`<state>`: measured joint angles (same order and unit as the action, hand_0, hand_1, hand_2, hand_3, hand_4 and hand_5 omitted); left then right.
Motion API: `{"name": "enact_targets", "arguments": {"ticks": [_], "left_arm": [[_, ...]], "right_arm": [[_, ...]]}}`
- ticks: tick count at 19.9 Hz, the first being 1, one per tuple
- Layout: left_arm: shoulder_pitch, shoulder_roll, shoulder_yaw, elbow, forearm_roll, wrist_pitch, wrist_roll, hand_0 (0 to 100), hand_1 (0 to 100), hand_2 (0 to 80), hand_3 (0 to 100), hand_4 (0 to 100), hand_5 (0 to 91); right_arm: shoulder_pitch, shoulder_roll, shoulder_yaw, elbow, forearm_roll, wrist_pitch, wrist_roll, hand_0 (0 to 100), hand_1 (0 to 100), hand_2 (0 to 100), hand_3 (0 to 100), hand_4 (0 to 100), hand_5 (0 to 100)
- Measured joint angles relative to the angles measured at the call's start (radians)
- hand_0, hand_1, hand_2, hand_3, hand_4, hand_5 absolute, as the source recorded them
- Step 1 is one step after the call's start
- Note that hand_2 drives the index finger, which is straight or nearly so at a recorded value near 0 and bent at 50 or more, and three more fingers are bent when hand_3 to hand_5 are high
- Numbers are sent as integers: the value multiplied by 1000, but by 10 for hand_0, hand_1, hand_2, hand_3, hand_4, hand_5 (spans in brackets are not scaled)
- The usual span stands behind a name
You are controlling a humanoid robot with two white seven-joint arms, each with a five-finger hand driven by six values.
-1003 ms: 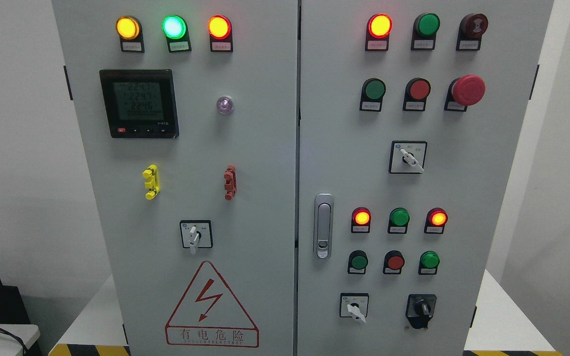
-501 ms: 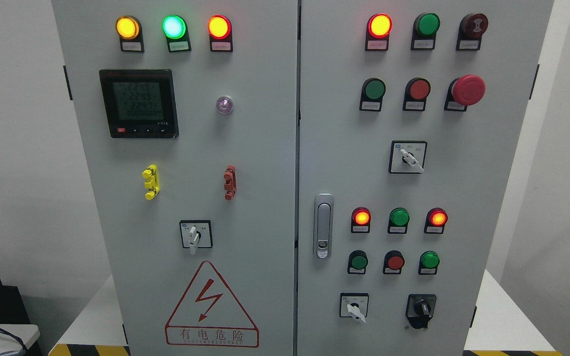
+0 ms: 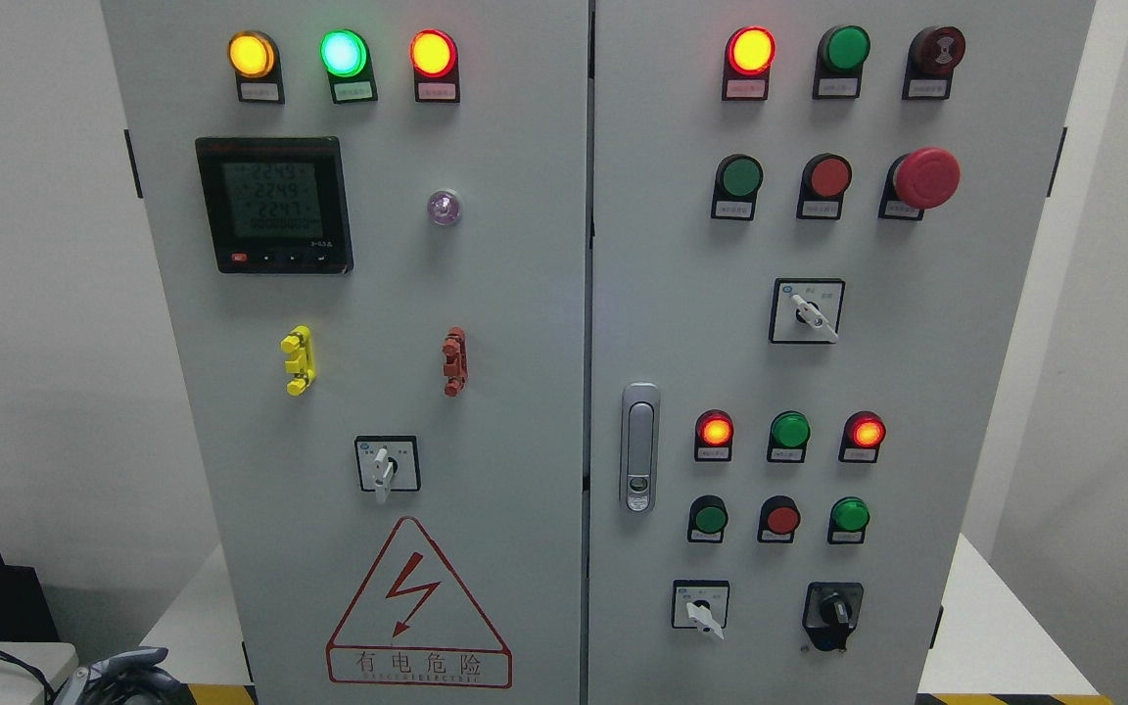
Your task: Turn on light switch 1
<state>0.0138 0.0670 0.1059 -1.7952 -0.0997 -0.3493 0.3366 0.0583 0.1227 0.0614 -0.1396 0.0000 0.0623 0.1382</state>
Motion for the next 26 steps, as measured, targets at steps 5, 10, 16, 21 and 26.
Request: {"name": "enact_targets", "arguments": {"ticks": [5,10,16,21,26], "left_arm": [[-36,-20,-84,-6,-11,67,53,36,238,468,722,779,651],[-80,-38,-160,-10,-16,160,102,38,258,473,733,785,656],[-159,-72,-225,-12,-43,284,125,0,377,501,777,814,679],[-215,-97,-273,-12,-62,372,196,0,465,540,816,838,722],[-257,-115,-306,-11,-70,460,235,0,494,547,821,846,744]], "right_arm": [[0,0,0,0,0,0,0,120,389,0,0,0,0],[0,0,0,0,0,0,0,120,389,0,0,0,0],[0,0,0,0,0,0,0,120,389,0,0,0,0],[0,0,0,0,0,0,0,120,389,0,0,0,0],[0,0,0,0,0,0,0,120,389,0,0,0,0]]}}
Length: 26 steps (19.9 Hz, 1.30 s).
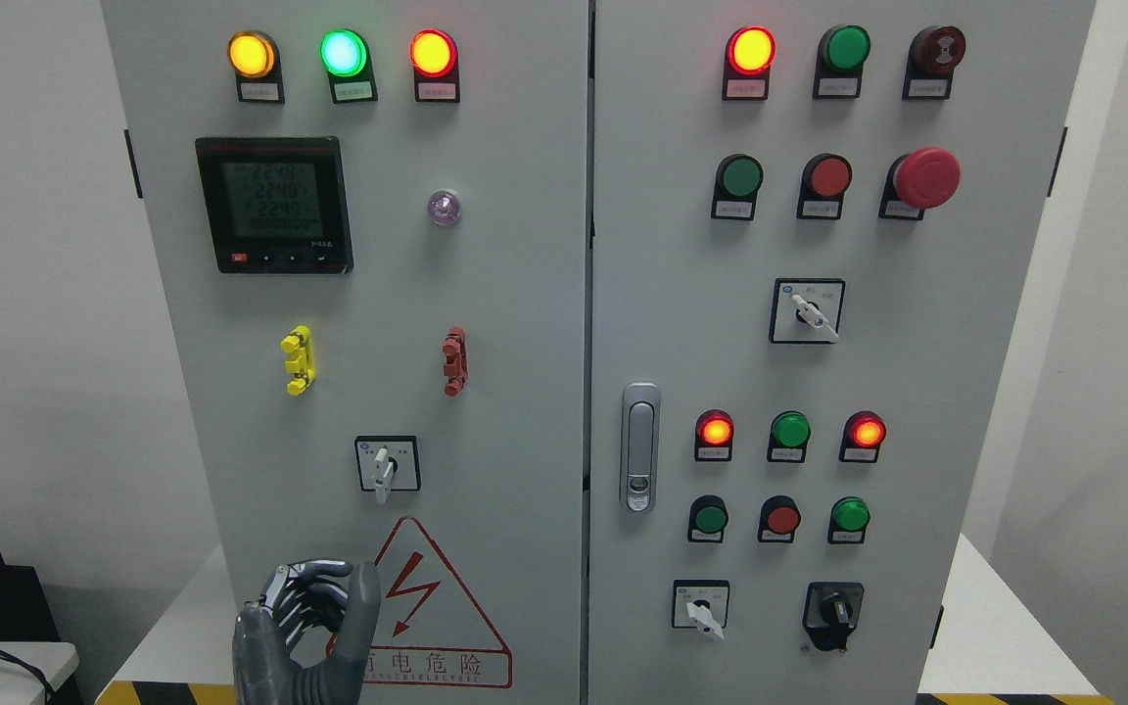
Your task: Turn on light switch 1
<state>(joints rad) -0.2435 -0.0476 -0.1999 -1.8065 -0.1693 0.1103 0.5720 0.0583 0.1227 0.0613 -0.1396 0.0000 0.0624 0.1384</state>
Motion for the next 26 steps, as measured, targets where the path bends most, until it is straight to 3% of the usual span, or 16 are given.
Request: {"name": "enact_targets", "arguments": {"ticks": [8,26], "left_arm": [[-52,-19,-30,1,-4,126,43,0,504,547,826,852,754],[-106,-43,-49,5,2,217,163,92,574,534,768,858,803]], "right_arm": [[0,0,0,0,0,0,0,120,389,0,0,0,0],[0,0,0,0,0,-1,0,120,389,0,0,0,0]]}}
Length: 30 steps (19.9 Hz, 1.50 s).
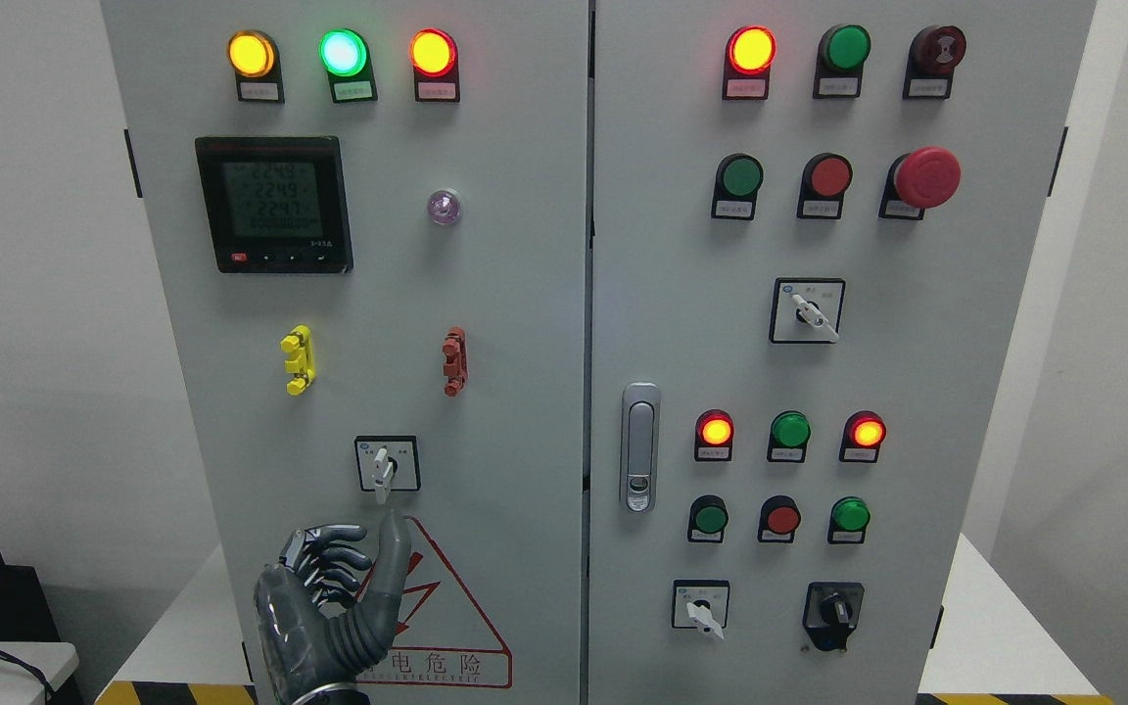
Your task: Turn on light switch 1
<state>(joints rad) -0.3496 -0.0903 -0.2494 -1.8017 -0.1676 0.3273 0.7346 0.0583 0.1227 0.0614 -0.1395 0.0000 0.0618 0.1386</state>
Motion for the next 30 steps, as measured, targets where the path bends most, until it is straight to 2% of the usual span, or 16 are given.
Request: {"name": "enact_targets", "arguments": {"ticks": [30], "left_arm": [[-105,-13,2,29,6,84,11,132,562,513,753,850,791]], "right_arm": [[0,0,0,0,0,0,0,120,389,0,0,0,0]]}}
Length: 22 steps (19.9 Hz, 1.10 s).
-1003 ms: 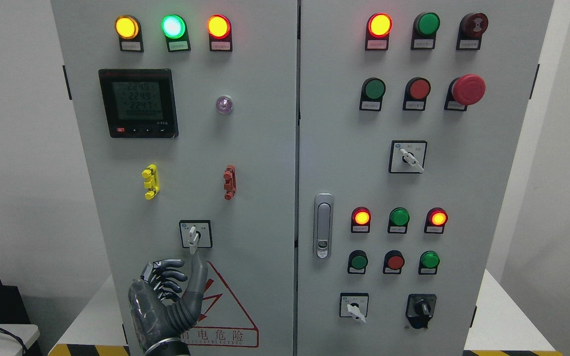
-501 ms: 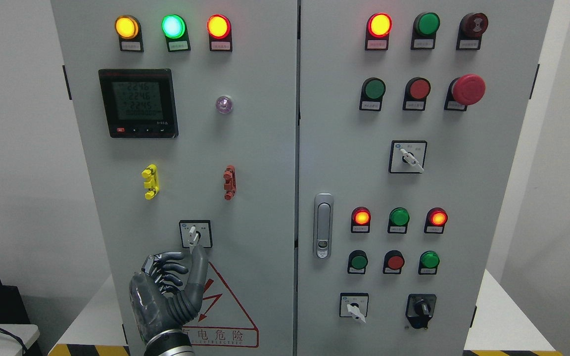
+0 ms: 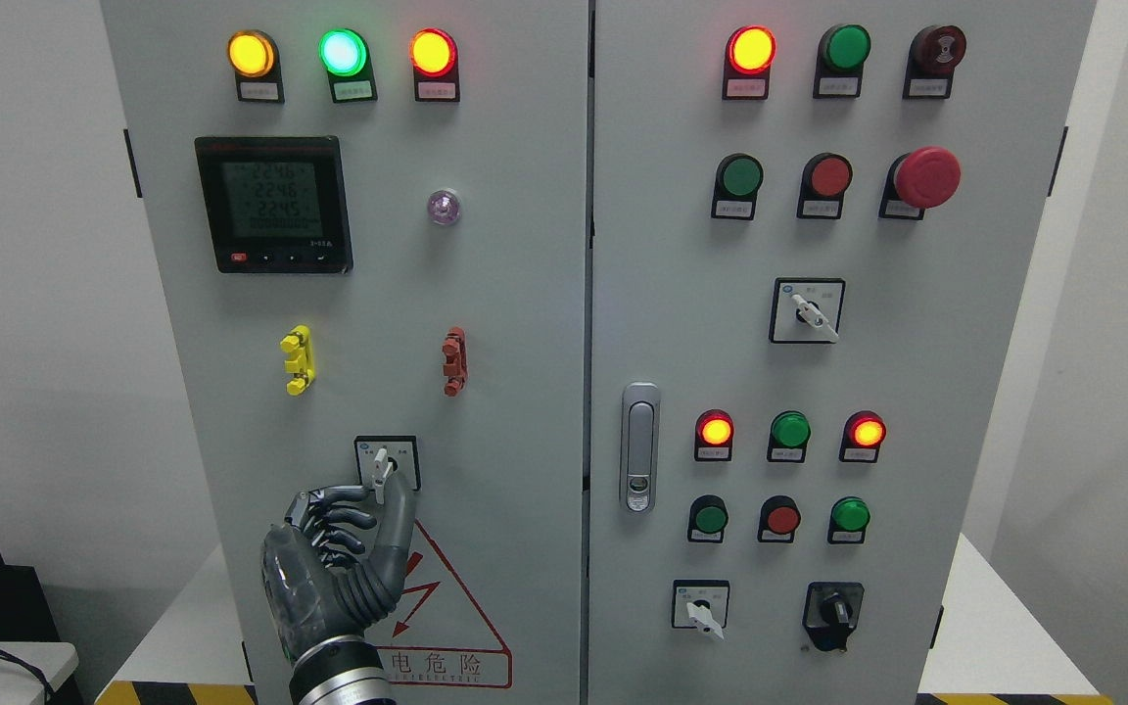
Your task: Turn on light switch 1
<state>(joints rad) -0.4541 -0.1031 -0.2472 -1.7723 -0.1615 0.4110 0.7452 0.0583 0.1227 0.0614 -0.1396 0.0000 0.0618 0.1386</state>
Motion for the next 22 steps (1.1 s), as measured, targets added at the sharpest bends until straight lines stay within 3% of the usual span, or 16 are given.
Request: {"name": "enact_targets", "arguments": {"ticks": [22], "left_arm": [[-26,-1,-1,13,26,44,-6,141,507,535,765,851,784]], "right_arm": [[0,0,0,0,0,0,0,120,389,0,0,0,0]]}}
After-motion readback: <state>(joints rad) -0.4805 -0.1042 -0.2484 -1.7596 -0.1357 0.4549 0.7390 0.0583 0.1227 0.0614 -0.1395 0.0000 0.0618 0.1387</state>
